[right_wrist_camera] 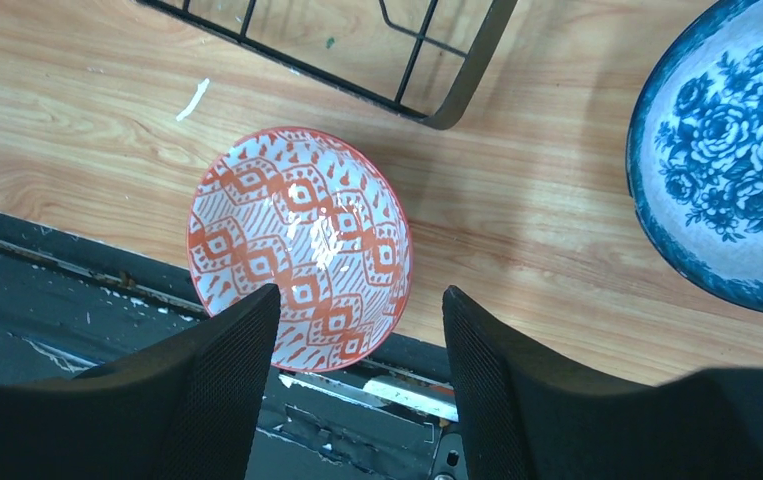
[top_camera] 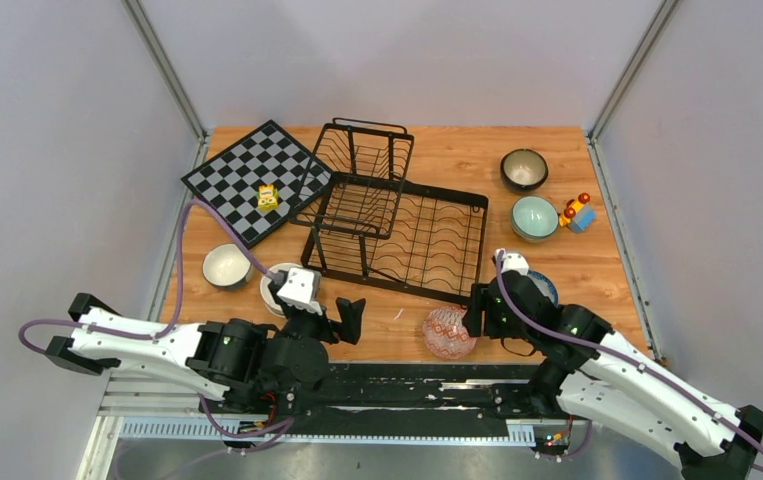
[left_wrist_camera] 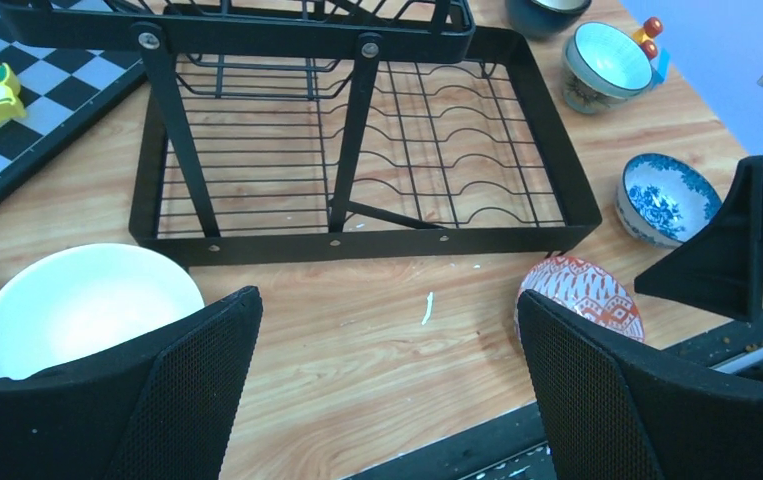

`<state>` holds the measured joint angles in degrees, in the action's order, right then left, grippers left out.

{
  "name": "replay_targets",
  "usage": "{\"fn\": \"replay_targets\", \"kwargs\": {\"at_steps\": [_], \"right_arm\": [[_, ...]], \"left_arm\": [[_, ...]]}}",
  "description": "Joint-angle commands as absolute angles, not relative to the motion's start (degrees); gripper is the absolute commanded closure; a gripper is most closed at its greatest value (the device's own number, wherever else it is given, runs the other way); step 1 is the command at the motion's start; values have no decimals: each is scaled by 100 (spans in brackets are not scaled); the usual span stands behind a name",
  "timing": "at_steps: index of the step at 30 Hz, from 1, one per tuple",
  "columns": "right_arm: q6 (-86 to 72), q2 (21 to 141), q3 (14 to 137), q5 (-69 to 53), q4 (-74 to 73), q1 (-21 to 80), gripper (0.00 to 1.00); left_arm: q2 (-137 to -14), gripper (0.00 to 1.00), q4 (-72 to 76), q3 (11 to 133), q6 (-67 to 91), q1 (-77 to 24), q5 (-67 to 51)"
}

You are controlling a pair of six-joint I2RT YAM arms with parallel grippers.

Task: Unload the bowls from the dish rack
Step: Move the dish rack to the center of the board.

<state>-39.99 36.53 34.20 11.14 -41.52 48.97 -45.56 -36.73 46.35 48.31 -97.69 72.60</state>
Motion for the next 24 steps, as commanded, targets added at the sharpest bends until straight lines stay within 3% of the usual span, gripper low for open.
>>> {"fn": "replay_targets", "kwargs": {"at_steps": [1,5,8,17,24], "right_arm": [[-4109,3595,3682,1526,-4348,4860,36],[-4046,3740,3844,2083,-4303,4716,37],[-3905,4141,4079,1723,-3944,4106,37],[-3467,5862,4401,964,-2830,2660,44],[-3251,6744,4574,942,-2291,2421,47]], "left_arm": [[-4346,0,-3014,4400,4628,-9729,7262],[-4312,0,-2935,4601,4137,-8848,6098],[-4280,0,-2809,4748,3907,-8287,5555],[-3677,0,-3312,4682,4119,-8218,6072],[-2524,0,-3304,4314,3920,-8213,6433]]}}
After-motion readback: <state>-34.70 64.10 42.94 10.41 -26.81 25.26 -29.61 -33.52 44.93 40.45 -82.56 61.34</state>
